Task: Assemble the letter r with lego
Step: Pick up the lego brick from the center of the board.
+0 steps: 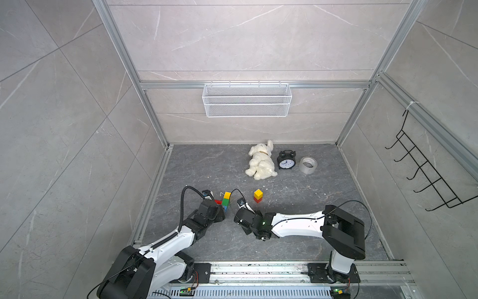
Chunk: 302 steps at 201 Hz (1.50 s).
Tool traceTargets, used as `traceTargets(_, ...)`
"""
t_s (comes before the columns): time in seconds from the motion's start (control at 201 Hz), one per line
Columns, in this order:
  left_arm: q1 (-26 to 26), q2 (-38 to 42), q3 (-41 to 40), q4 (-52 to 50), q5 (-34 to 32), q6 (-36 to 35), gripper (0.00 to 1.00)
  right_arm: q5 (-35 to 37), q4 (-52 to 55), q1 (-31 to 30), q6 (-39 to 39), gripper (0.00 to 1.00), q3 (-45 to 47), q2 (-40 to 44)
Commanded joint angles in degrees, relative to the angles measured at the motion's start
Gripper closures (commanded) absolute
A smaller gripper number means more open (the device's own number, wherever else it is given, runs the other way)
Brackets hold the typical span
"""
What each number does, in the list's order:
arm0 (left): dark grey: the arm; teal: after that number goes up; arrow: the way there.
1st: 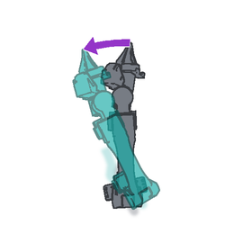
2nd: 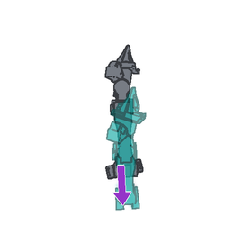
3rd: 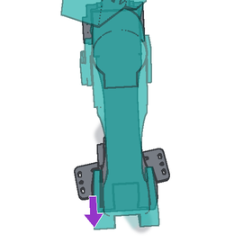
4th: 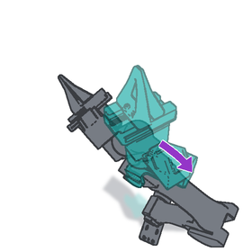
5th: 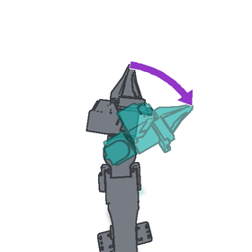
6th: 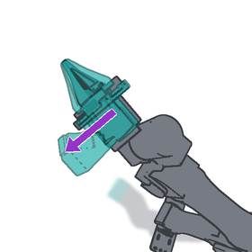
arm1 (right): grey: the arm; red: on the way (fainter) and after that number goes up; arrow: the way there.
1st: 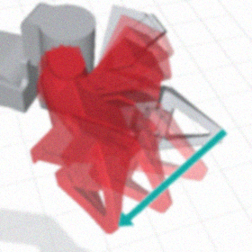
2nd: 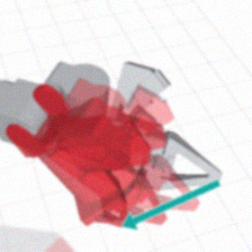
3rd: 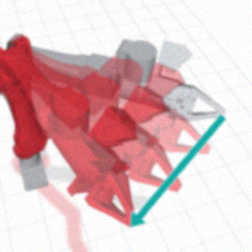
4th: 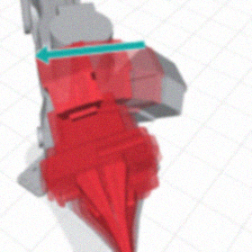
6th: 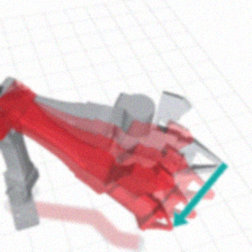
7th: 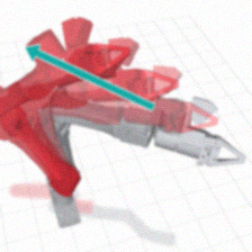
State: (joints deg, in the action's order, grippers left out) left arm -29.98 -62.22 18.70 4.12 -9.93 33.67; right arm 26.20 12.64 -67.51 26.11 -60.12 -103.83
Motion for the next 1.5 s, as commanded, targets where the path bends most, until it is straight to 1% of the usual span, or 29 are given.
traceTargets(0.0, -0.2, -0.1, -0.6, 1.0, -0.8, 0.6, 0.36, -0.1, 0.4, -0.3, -0.7, 0.68, -1.1, -0.9)
traceTargets(0.09, -0.2, -0.1, -0.8, 1.2, -0.7, 0.6, 0.36, -0.7, 0.4, -0.3, -0.5, 0.68, -1.4, -1.5)
traceTargets(0.134, -0.1, 0.1, -0.6, 1.0, -0.6, 0.6, 0.36, -0.5, 0.9, -0.3, 0.1, 0.7, -1.5, -1.5)
traceTargets(0.209, -0.2, 0.5, -0.7, 0.8, -0.7, 0.8, 0.36, -0.6, 1.3, -0.3, 0.0, 0.71, -1.4, -0.1)
traceTargets(0.289, -0.2, 1.0, -0.9, 1.4, -0.7, 1.0, 0.36, -1.5, 4.0, -0.3, -0.3, 0.71, -2.8, 1.4)
traceTargets(0.433, -0.1, 0.4, -0.4, 2.5, -0.9, 0.6, 0.36, -3.7, 18.5, 0.0, 0.6, 0.75, -12.2, 0.5)
traceTargets(0.567, -0.1, -0.3, 1.3, 2.8, -0.6, -0.4, 0.36, -5.8, 27.2, 0.4, 2.6, 0.75, -18.6, 0.8)
traceTargets(0.702, -0.2, -0.3, 1.4, 3.5, -1.8, -1.4, 0.36, -12.2, 39.0, 2.4, 4.6, 0.77, -28.0, -3.6)
traceTargets(0.806, -0.1, -0.2, 1.2, 3.7, -2.3, -1.6, 0.36, -14.4, 43.7, 2.9, 5.3, 0.77, -31.8, -6.6)
traceTargets(0.986, -0.2, -0.8, 0.8, 4.7, -1.9, -1.2, 0.36, -15.7, 44.3, 4.2, 6.9, 0.77, -32.5, -9.4)
traceTargets(1.06, -0.2, -0.9, 0.8, 4.7, -1.9, -1.1, 0.36, -15.1, 44.5, 4.3, 7.4, 0.77, -32.6, -10.1)
traceTargets(1.269, -0.2, -1.6, 0.7, 5.6, -1.8, -0.9, 0.36, -14.0, 39.8, 4.4, 8.3, 0.77, -31.3, -10.8)
traceTargets(1.498, -0.1, -2.2, 0.9, 5.8, -1.4, -1.1, 0.36, -13.0, 40.7, 4.6, 8.3, 0.76, -34.7, -14.8)
